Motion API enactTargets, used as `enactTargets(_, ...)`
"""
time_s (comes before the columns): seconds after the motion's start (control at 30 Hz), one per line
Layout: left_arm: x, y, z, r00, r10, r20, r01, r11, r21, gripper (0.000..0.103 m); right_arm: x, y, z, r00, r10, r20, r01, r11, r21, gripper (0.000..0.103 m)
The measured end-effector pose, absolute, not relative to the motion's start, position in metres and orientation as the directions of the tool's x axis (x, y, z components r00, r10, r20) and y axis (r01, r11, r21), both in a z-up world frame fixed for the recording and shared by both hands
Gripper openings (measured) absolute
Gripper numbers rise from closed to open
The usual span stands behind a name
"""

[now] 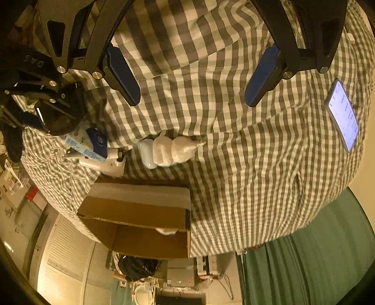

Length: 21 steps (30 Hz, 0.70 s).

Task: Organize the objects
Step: 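Grasp the black glasses case with the right tool while the left tool grasps the white toy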

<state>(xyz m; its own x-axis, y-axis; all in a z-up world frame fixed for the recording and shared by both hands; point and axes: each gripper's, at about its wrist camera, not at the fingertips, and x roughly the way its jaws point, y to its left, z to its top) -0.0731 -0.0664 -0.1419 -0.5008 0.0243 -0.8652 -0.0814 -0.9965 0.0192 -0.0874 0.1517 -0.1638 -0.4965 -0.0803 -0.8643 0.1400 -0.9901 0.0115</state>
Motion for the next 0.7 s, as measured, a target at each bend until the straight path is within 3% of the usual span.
enactTargets(0.07, -0.077, -0.067, -0.147, -0.478, 0.030, -0.878, -0.085, -0.996, 0.013, 0.093, -0.089, 0.151, -0.172, -0.476, -0.082, -0.875, 0.144, -0.990, 0.015, 0.066)
enactTargets(0.17, -0.083, -0.064, -0.152, -0.468, 0.030, -0.883, -0.094, -0.995, 0.016, 0.093, -0.088, 0.154, -0.175, -0.472, -0.100, -0.876, 0.148, -0.988, 0.033, 0.059)
enactTargets(0.7, -0.162, -0.048, -0.187, -0.418, 0.124, -0.900, -0.133, -0.988, -0.075, 0.093, -0.102, 0.188, -0.108, -0.631, -0.138, -0.764, 0.114, -0.990, 0.085, 0.059)
